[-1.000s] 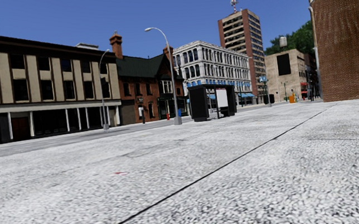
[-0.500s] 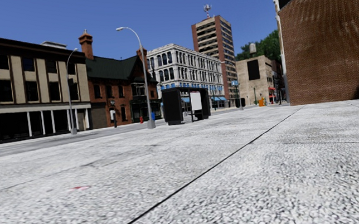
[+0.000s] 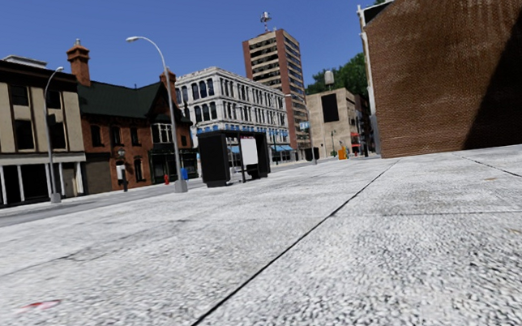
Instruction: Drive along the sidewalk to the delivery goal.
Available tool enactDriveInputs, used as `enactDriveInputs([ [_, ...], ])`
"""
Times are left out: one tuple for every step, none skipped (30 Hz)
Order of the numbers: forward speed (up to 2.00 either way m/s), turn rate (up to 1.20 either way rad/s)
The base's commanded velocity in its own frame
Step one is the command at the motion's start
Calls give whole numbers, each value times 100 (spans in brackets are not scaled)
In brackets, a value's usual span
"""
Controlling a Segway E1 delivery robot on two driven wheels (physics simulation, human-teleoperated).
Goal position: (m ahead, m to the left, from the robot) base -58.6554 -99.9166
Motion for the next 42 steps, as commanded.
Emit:
enactDriveInputs([
  [69, -37],
  [69, -37],
  [69, -37],
  [69, -37],
  [69, -37],
  [69, -37],
  [69, -37],
  [69, -37],
  [70, -37],
  [70, -37],
  [70, -37],
  [70, -37],
  [70, -37],
  [70, -37],
  [70, -37],
  [70, -37],
  [70, -37],
  [70, -37],
  [70, -37],
  [70, -37],
  [70, -37],
  [70, -37],
  [70, -37],
  [70, -37],
  [70, -37],
  [70, -37],
  [70, -37],
  [70, -37],
  [70, -37],
  [71, -37],
  [71, -37],
  [71, -37],
  [73, -37],
  [73, -37],
  [73, -37],
  [73, -37],
  [74, -37],
  [74, -37],
  [74, -37],
  [74, -37],
  [74, -37],
  [74, -37],
])
